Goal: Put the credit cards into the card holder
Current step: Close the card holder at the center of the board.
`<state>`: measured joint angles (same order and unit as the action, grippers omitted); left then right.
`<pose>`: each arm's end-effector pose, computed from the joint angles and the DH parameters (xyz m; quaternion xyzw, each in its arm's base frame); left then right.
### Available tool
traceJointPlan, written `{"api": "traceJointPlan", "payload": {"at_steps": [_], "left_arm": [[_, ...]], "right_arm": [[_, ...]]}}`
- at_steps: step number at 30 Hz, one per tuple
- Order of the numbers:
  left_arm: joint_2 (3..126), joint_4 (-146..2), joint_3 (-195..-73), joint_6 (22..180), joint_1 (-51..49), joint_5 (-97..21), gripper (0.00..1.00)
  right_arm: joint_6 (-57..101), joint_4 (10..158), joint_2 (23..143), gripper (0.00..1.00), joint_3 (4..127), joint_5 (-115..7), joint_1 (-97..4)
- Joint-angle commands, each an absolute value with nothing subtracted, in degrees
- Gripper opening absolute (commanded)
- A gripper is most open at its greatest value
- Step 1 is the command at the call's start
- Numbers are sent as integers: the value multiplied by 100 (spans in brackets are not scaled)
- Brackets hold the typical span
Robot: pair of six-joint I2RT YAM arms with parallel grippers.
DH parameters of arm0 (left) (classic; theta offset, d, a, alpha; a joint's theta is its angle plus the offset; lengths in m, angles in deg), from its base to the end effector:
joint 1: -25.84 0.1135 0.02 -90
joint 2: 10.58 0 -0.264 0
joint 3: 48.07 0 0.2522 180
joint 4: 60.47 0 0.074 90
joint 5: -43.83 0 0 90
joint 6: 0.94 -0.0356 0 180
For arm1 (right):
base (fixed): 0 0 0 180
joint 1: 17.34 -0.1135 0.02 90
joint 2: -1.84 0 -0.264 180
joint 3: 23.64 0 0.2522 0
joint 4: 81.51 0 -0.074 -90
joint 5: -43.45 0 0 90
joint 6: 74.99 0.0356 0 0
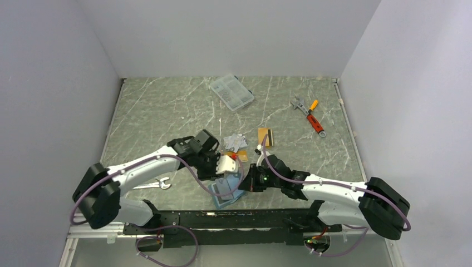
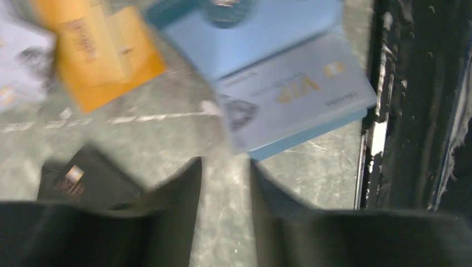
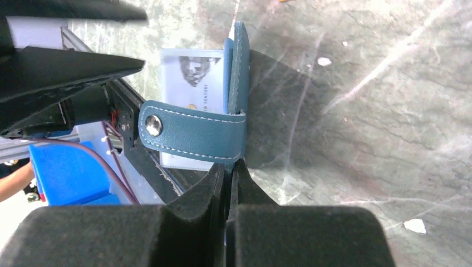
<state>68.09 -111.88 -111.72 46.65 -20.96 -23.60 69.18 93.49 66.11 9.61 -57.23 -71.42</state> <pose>0.1642 -0.1948 0.2090 0.7026 0.6554 -0.1991 0.1928 0.1177 0.1737 0.1573 -0.0415 0.8873 0.4147 0.1976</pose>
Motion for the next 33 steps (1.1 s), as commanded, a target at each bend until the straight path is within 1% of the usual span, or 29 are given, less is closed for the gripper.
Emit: {"api": "traceJointPlan", "payload": {"at_steps": [1, 2, 7, 9, 10, 12, 13, 14, 15, 18, 21, 25, 29, 31, 33], "left_arm": [[6115, -11372, -11655, 4775, -1794, -2910, 92], [5981, -11399, -11721, 4808, -1735, -3093, 98], [5421, -11442, -12006, 5092, -1434, -3863, 99], [5329, -11245, -11948, 5380, -1315, -4425, 99], [5358, -11251, -11896, 5334, -1249, -4522, 95], [5593, -11653, -12019, 5276, -1163, -4550, 77], [5724, -11857, -12153, 5328, -1077, -4438, 86], [5793, -12011, -12273, 5399, -987, -4287, 97], [5750, -12033, -12323, 5444, -917, -4209, 99], [5303, -11731, -12264, 5512, -901, -4520, 99], [4965, -11562, -12194, 6003, -691, -4817, 99], [4754, -11602, -11896, 6301, -283, -3589, 99], [4493, -10545, -11168, 6823, -217, -2702, 99], [4485, -10348, -11091, 7107, -80, -2134, 99], [4501, -10259, -11112, 7261, 282, -1344, 99]], "right_arm": [[6369, 8666, 6545, 0, 1539, -5465, -7184], [6322, 8565, 6481, 0, 1584, -5437, -7192], [6145, 8047, 5941, 0, 1779, -5323, -7190], [6058, 7829, 5726, 0, 1884, -5284, -7189], [6008, 7726, 5639, 0, 1939, -5268, -7189], [5916, 7516, 5475, 0, 2075, -5260, -7192], [5875, 7410, 5406, 0, 2150, -5235, -7194], [5851, 7283, 5350, 0, 2236, -5215, -7192], [5833, 7185, 5305, 0, 2317, -5198, -7192], [5781, 6910, 5150, 0, 2550, -5176, -7195], [5712, 6662, 5032, 0, 2811, -5182, -7206], [5619, 6557, 4940, 0, 3184, -5363, -7211], [5532, 6586, 5001, 0, 3697, -5779, -7249], [5522, 6615, 4980, 0, 3904, -5951, -7291], [5554, 6727, 4883, 0, 4011, -6129, -7318]]}}
